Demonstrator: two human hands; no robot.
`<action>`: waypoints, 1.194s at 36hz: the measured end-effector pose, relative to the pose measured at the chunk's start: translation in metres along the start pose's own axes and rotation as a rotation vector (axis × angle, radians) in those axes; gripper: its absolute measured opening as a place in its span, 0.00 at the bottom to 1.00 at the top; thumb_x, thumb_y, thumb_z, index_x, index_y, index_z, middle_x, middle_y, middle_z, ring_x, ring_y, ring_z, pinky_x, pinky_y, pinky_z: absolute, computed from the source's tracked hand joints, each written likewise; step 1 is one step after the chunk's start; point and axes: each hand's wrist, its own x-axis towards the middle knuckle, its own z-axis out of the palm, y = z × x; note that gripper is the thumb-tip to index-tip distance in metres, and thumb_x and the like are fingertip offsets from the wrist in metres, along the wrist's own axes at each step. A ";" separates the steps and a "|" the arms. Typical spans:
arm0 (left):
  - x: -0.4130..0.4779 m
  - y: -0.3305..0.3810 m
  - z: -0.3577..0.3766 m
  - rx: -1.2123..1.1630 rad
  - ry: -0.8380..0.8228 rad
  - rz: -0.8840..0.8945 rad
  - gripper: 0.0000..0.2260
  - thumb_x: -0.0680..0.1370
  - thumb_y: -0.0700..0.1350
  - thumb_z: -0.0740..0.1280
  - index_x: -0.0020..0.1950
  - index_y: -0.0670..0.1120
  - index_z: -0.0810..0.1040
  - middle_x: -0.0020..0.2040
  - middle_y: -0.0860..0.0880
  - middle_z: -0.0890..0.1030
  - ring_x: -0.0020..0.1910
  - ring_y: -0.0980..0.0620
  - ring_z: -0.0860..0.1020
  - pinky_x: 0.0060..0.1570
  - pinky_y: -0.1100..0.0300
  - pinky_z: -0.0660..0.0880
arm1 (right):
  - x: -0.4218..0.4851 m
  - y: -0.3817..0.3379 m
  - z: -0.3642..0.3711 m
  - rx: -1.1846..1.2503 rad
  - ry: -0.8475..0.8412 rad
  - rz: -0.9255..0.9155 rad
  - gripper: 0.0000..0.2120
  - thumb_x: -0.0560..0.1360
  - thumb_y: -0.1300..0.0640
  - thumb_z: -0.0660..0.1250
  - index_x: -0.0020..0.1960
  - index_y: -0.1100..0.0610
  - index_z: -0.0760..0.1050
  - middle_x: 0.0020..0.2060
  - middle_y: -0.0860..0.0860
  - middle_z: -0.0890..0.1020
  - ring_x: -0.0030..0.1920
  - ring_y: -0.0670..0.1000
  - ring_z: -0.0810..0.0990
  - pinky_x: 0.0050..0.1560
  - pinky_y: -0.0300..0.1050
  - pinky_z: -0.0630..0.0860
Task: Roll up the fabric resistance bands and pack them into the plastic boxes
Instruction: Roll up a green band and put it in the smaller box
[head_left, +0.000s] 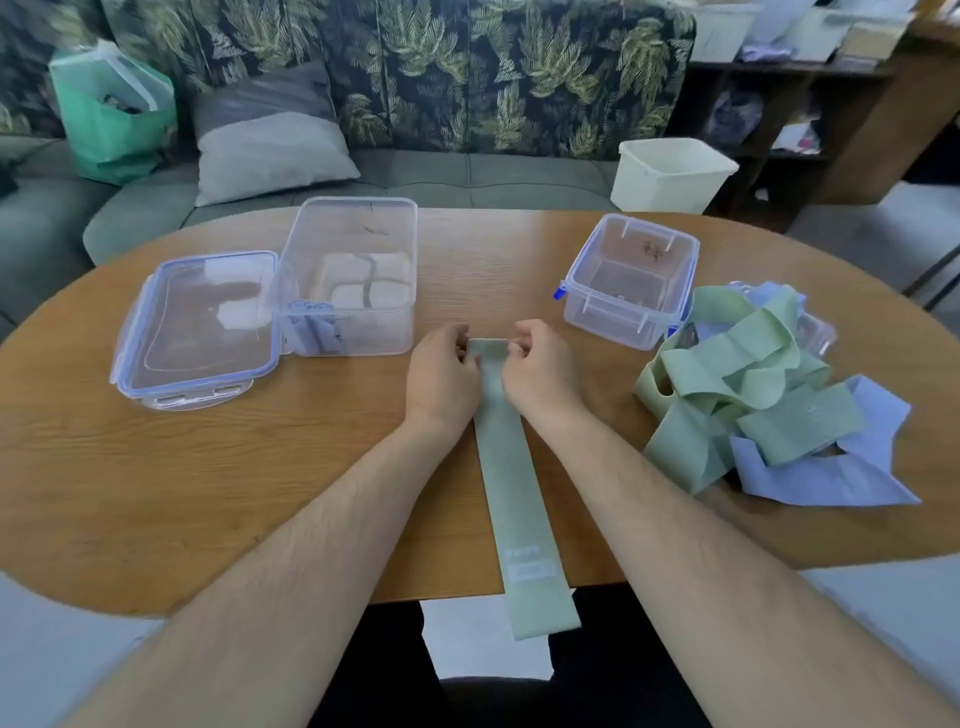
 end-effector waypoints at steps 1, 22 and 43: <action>0.001 0.000 0.001 0.004 -0.004 0.007 0.18 0.81 0.40 0.65 0.72 0.42 0.74 0.63 0.46 0.80 0.62 0.49 0.77 0.63 0.58 0.72 | 0.000 0.000 0.000 0.012 -0.001 -0.003 0.19 0.82 0.62 0.59 0.72 0.59 0.71 0.64 0.53 0.78 0.64 0.51 0.76 0.58 0.37 0.68; 0.025 0.005 0.009 -0.084 0.099 -0.070 0.15 0.83 0.40 0.61 0.69 0.42 0.76 0.63 0.47 0.80 0.61 0.51 0.77 0.57 0.64 0.70 | 0.011 0.005 0.001 0.179 0.046 0.027 0.23 0.80 0.67 0.56 0.74 0.56 0.68 0.57 0.49 0.80 0.56 0.46 0.79 0.47 0.30 0.72; -0.016 0.010 -0.005 -0.097 -0.047 -0.093 0.15 0.81 0.38 0.60 0.66 0.44 0.76 0.58 0.53 0.80 0.56 0.56 0.77 0.46 0.79 0.67 | -0.014 0.000 -0.017 0.183 -0.061 0.063 0.21 0.80 0.65 0.58 0.71 0.54 0.70 0.55 0.44 0.78 0.54 0.45 0.77 0.40 0.30 0.70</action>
